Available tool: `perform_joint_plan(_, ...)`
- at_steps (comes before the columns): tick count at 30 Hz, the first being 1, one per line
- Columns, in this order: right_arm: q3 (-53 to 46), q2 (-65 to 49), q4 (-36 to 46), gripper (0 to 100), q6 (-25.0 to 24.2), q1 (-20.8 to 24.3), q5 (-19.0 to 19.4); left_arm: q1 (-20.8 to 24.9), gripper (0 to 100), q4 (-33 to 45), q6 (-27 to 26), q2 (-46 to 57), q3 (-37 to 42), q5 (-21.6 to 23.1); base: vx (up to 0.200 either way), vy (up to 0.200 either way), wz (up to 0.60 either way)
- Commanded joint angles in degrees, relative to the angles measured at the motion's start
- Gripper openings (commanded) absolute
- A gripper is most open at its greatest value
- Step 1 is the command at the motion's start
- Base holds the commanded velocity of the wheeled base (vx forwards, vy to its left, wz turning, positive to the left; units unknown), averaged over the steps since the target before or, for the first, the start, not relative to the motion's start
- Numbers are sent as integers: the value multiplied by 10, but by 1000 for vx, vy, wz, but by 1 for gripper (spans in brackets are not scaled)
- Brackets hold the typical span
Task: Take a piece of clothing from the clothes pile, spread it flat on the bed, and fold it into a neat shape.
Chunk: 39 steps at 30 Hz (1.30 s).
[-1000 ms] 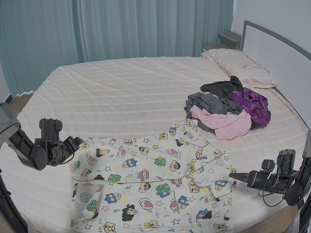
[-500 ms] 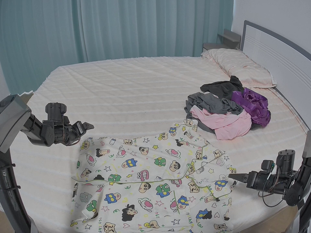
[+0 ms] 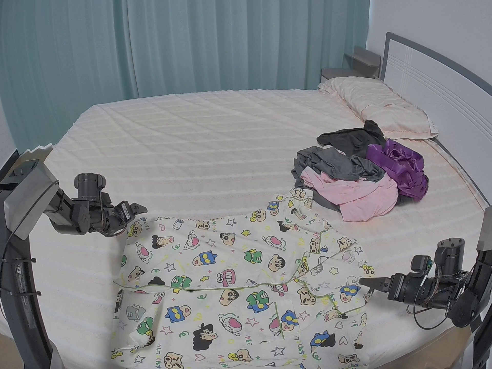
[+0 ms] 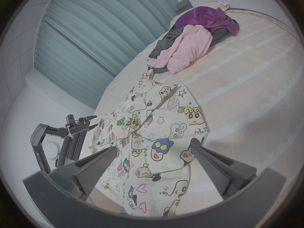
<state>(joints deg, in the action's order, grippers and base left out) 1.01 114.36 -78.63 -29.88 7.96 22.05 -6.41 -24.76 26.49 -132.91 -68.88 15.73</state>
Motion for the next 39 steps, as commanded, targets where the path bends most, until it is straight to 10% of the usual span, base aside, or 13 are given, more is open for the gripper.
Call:
perform_joint_plan(1, -9, -1, 0, 100, 0, 0, 0, 0, 100, 0, 1, -34, -25, -1, 0, 0, 0)
perform_joint_plan(7, -9, 0, 0, 100, 1, 0, 0, -2, 100, -1, 7, -40, -34, 0, 0, 0, 0)
perform_joint_plan(8, -9, 0, 0, 100, 1, 0, 0, -2, 0, -1, 7, -40, -34, -1, 0, 0, 0)
perform_joint_plan(39, -9, 3, -1, 100, 1, 1, 0, -19, 0, 8, 52, -91, -173, -10, 0, 0, 0)
